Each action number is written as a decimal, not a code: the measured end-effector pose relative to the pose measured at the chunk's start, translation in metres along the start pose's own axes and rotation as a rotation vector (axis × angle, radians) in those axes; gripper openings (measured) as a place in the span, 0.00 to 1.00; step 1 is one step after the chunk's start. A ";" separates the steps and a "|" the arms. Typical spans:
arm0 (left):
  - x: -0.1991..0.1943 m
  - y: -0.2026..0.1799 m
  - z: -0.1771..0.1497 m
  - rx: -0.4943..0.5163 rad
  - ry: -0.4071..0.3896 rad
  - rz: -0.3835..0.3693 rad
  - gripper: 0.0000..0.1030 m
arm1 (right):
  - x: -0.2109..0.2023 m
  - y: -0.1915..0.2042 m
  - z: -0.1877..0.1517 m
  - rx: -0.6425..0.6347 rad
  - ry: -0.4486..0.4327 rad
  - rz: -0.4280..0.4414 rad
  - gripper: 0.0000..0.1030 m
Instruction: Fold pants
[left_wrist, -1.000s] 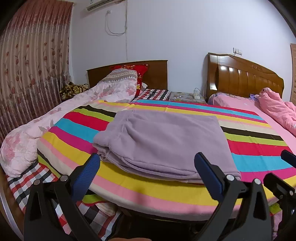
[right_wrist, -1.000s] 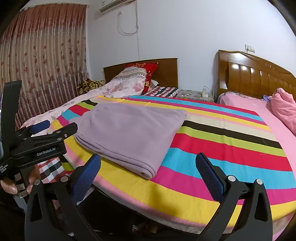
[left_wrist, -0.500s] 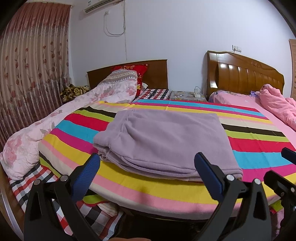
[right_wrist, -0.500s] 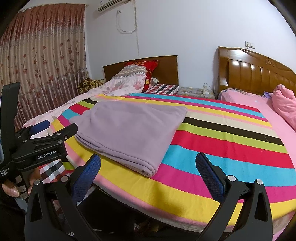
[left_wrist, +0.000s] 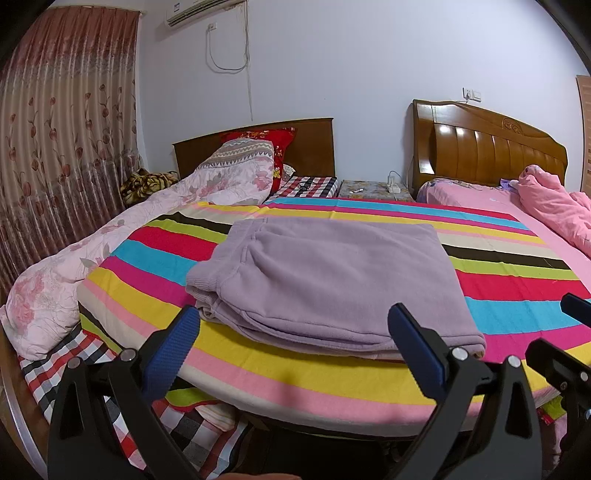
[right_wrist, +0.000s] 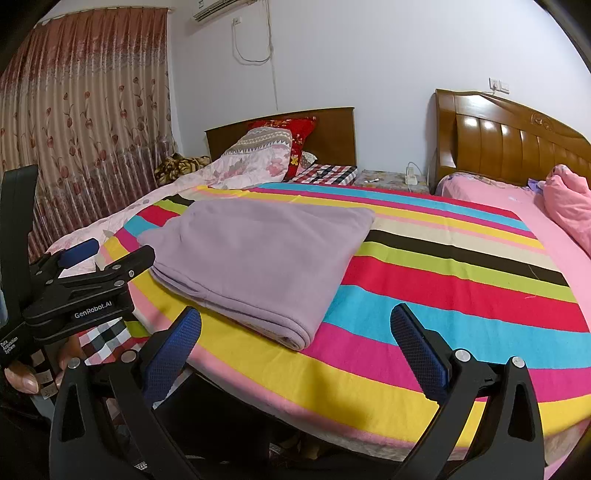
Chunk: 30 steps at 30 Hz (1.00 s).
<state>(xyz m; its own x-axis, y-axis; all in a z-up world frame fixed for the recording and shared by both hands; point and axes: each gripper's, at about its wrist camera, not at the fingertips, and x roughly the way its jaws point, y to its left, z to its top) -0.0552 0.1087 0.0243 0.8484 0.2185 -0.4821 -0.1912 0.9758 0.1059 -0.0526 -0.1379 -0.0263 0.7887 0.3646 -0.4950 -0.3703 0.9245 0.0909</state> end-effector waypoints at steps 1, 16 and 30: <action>0.000 0.000 0.000 0.000 0.000 0.000 0.99 | 0.000 0.000 0.000 0.000 0.000 0.001 0.96; 0.000 0.000 0.000 0.001 0.001 0.000 0.99 | 0.000 0.001 0.000 0.001 0.001 0.000 0.96; 0.000 0.001 0.000 0.002 0.002 -0.001 0.99 | -0.001 0.003 -0.001 0.003 0.003 0.000 0.96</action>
<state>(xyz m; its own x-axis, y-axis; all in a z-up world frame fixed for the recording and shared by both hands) -0.0551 0.1099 0.0247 0.8477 0.2179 -0.4837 -0.1897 0.9760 0.1072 -0.0547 -0.1356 -0.0262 0.7874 0.3641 -0.4973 -0.3685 0.9249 0.0938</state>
